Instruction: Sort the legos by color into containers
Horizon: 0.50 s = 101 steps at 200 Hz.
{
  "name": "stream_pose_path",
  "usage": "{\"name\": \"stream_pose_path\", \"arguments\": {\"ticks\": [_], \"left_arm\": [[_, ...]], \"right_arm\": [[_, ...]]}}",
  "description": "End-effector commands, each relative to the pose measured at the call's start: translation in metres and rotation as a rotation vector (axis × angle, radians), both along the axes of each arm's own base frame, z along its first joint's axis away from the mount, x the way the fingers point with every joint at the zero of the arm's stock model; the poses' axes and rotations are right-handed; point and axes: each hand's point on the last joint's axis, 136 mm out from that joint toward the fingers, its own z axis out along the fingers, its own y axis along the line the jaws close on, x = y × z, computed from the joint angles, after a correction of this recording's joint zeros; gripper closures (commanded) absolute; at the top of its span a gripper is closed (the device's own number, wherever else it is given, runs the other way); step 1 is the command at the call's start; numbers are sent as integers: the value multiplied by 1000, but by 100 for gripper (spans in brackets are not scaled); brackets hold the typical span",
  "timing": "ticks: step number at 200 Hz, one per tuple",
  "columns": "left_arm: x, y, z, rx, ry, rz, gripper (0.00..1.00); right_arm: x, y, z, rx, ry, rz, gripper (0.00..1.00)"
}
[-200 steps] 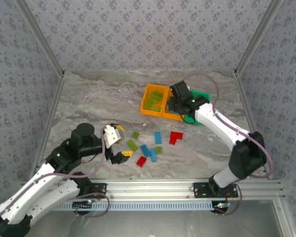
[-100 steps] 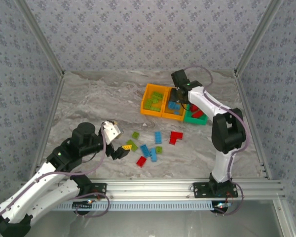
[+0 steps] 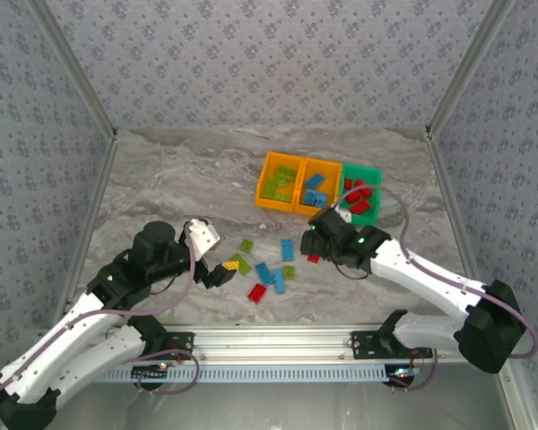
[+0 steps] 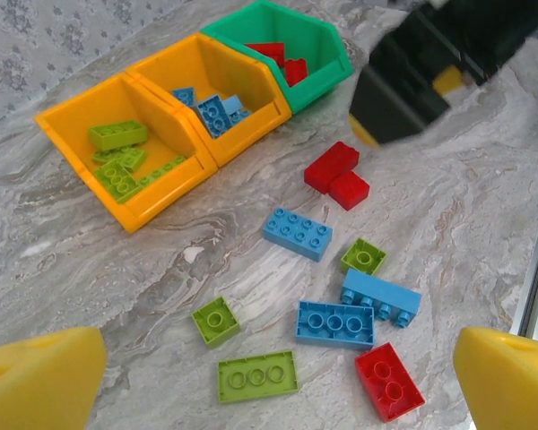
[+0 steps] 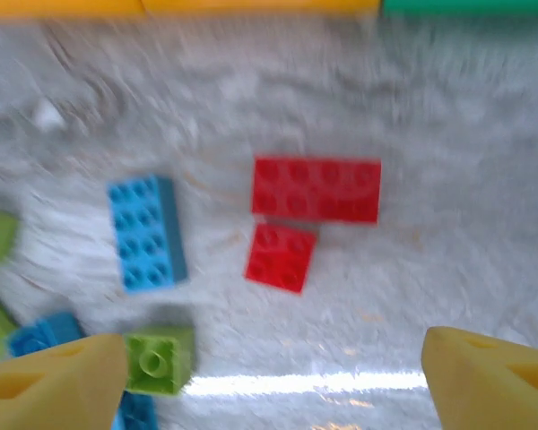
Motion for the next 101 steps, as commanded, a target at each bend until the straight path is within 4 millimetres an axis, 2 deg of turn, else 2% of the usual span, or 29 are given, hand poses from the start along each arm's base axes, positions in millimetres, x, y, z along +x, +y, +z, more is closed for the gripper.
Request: {"name": "stream_pose_path", "arguments": {"ticks": [1,18,49,101], "left_arm": [[-2,-2,-1,5,12,-20,1],[-3,-2,0,0,13,-22,1],[-5,0,3,-19,-6,-22,1],[-5,1,5,-24,-15,-21,1]], "right_arm": [[-5,8,-22,33,62,-121,7],[-1,8,-37,-31,107,-139,7],[15,12,-56,-76,83,-149,18],[20,9,-88,-115,110,-158,44]]}}
